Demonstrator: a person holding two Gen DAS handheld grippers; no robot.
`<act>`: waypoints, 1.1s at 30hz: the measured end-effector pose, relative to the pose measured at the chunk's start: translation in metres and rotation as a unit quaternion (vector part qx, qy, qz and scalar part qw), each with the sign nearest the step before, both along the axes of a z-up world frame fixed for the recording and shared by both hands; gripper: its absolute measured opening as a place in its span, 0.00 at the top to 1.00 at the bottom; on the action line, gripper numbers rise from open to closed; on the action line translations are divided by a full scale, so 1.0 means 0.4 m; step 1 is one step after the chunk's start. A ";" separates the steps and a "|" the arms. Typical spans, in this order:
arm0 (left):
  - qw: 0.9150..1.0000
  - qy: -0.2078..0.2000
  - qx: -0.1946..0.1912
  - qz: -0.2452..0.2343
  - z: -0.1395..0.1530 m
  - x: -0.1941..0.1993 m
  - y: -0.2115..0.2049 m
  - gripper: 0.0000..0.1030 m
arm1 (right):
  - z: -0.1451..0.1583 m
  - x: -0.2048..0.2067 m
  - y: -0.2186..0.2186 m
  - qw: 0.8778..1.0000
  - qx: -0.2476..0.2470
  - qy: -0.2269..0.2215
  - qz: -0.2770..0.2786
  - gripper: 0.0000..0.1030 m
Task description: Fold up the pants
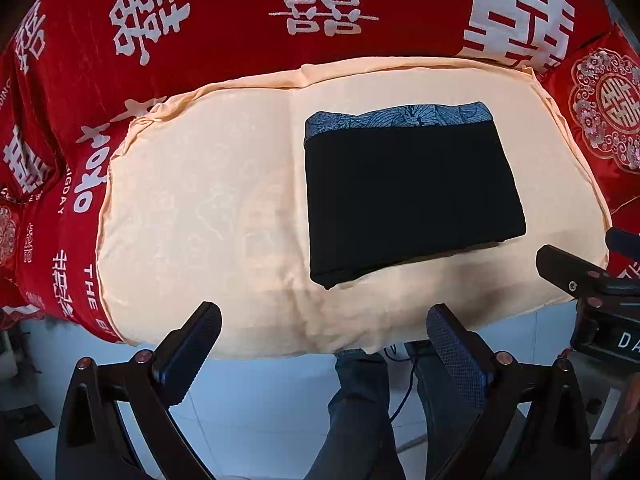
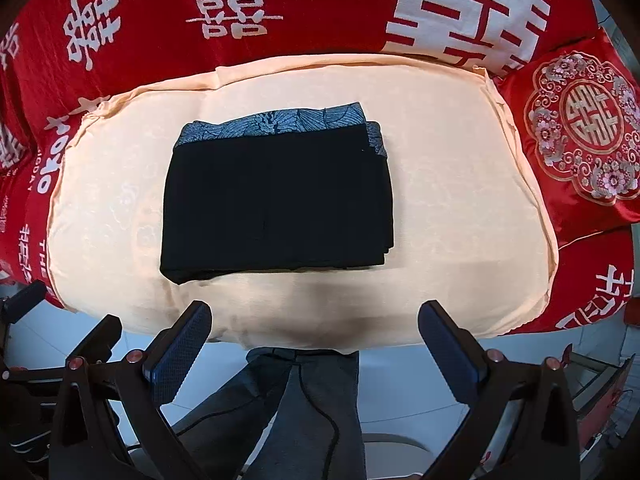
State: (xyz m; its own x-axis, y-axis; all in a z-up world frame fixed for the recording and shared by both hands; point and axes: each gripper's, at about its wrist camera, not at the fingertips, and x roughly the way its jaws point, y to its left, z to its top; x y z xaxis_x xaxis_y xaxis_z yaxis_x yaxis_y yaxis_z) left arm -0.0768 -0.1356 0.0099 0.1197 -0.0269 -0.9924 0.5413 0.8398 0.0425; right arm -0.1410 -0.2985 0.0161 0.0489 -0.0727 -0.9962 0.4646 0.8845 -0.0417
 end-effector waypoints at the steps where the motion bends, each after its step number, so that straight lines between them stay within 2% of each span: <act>1: 1.000 0.000 0.001 0.000 -0.001 0.000 -0.001 0.00 | -0.001 -0.001 -0.001 1.000 -0.001 0.000 0.000 0.00; 33: 1.000 0.015 0.000 0.001 -0.015 0.010 0.002 0.00 | -0.013 0.001 0.006 1.000 -0.003 0.005 0.006 0.00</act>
State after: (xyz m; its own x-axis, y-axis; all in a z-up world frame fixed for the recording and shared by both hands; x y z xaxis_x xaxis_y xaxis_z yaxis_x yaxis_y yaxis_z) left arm -0.0726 -0.1348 0.0040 0.0909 -0.0267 -0.9955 0.5411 0.8406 0.0268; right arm -0.1406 -0.2961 0.0111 0.0392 -0.0775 -0.9962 0.4535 0.8898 -0.0514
